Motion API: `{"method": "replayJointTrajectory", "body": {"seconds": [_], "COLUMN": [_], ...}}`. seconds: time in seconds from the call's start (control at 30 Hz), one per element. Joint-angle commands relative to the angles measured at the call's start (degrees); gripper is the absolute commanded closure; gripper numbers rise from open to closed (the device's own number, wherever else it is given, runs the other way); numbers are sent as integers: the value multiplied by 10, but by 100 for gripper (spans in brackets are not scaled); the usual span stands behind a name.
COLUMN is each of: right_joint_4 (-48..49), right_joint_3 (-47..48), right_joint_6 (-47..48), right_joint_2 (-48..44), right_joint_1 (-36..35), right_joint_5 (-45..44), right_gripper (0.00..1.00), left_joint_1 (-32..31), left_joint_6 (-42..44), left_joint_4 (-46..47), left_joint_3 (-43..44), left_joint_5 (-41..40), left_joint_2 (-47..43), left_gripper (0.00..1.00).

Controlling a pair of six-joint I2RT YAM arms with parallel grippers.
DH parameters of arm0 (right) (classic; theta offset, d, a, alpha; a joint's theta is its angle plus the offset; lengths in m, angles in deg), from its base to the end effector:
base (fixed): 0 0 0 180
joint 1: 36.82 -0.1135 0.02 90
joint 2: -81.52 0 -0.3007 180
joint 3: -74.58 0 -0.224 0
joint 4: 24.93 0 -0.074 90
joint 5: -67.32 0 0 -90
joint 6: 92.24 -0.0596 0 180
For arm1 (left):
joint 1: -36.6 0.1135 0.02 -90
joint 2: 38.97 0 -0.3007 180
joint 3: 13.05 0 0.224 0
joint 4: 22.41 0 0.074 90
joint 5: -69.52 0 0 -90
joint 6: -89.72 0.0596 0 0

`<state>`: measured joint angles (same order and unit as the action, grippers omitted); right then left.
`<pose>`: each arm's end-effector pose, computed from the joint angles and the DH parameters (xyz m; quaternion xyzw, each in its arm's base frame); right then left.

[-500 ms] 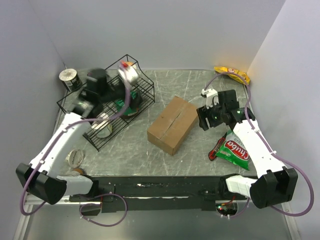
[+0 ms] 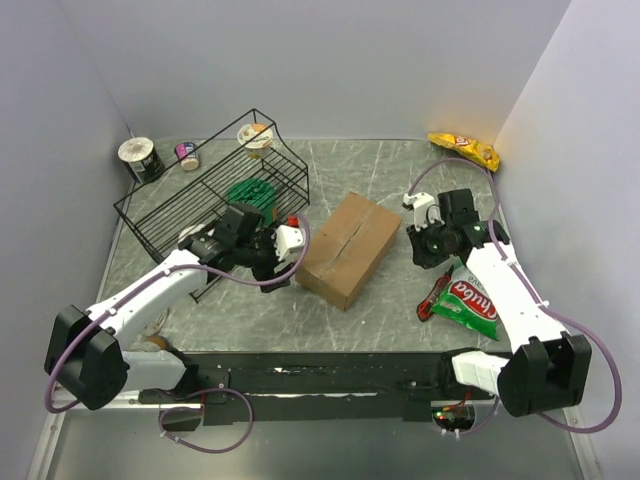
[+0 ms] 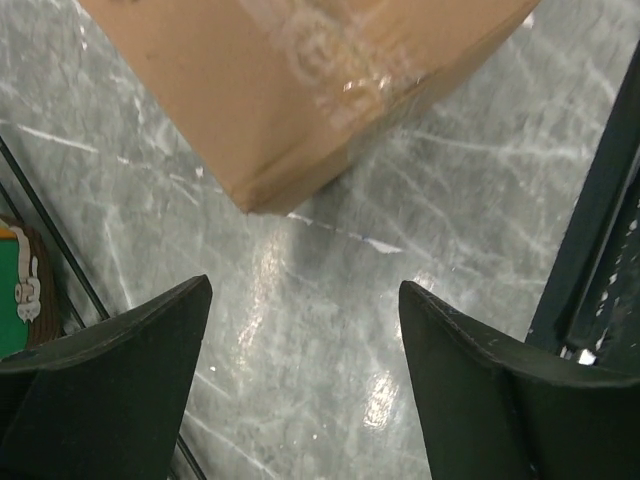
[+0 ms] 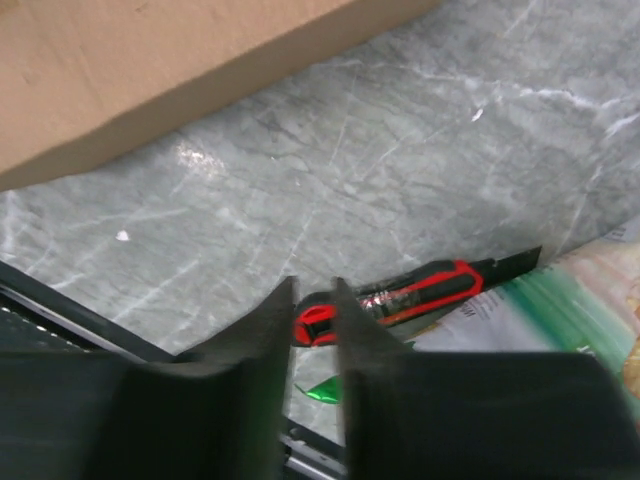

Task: Unpack the express box
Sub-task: Move the express box to the center of the board.

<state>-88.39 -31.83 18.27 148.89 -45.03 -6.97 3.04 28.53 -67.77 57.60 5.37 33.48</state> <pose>0.1937 0.0443 0.3048 -0.2731 0.9112 0.1004 0.2918 0.1856 -0.1543 0.2996 0.5397 0.7339 -0.2228 0.3470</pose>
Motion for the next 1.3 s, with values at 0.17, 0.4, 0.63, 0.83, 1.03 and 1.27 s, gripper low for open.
{"method": "replayJointTrajectory", "body": {"seconds": [0.17, 0.4, 0.63, 0.83, 1.03, 1.27], "right_joint_4": [34, 28, -17, -47, -38, -56], "right_joint_3": [88, 236, 217, 55, -35, -8], "right_joint_6": [-2, 5, -6, 4, 21, -25], "right_joint_2": [169, 315, 297, 176, 96, 147], "right_joint_1": [-11, -100, -74, 50, 130, 188], "right_joint_5": [12, -20, -66, -65, -121, -197], "right_gripper": [79, 79, 81, 82, 90, 92], "left_joint_1": [6, 36, 53, 54, 54, 54], "left_joint_6": [39, 37, 16, 12, -3, -3], "left_joint_4": [28, 18, 5, 21, 45, 47], "left_joint_3": [-54, -69, -29, -12, 14, 32], "left_joint_5": [-76, -116, -78, -36, -26, -17], "left_joint_2": [-29, -20, -25, -12, 15, 45], "left_gripper": [16, 13, 9, 8, 7, 6]}}
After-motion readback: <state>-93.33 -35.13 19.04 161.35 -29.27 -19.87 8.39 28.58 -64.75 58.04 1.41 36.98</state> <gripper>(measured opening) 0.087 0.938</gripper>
